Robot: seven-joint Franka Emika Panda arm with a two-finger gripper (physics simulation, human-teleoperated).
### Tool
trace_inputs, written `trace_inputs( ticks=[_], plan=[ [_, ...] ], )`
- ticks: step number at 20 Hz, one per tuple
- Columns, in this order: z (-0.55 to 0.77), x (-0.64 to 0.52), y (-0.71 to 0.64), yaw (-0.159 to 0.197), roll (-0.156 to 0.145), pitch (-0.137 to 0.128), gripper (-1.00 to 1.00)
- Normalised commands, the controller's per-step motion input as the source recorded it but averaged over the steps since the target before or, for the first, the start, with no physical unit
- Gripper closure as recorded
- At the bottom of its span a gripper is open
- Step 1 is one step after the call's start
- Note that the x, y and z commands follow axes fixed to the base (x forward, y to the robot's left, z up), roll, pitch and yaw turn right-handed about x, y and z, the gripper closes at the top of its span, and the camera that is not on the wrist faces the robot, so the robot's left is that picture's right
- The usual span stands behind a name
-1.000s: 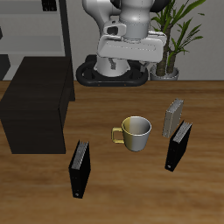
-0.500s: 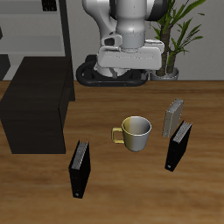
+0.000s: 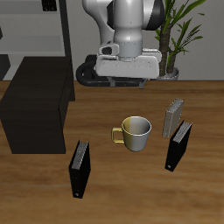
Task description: Place the white-yellow mug on top of the shelf
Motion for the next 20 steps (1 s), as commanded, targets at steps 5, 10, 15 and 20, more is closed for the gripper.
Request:
trace_inputs(
  ticks=[5, 10, 15, 20],
  plan=[
    [-0.23, 0.20, -0.05, -0.063, -0.031, 0.037, -1.00],
    [-0.24, 0.12, -0.03, -0.024, -0.016, 0.026, -1.00],
    [-0.15, 0.03, 0.04, 0.006, 0.019, -0.010, -1.00],
    [-0.24, 0.00, -0.01, -0.041, 0.003, 0.002, -1.00]
  ],
)
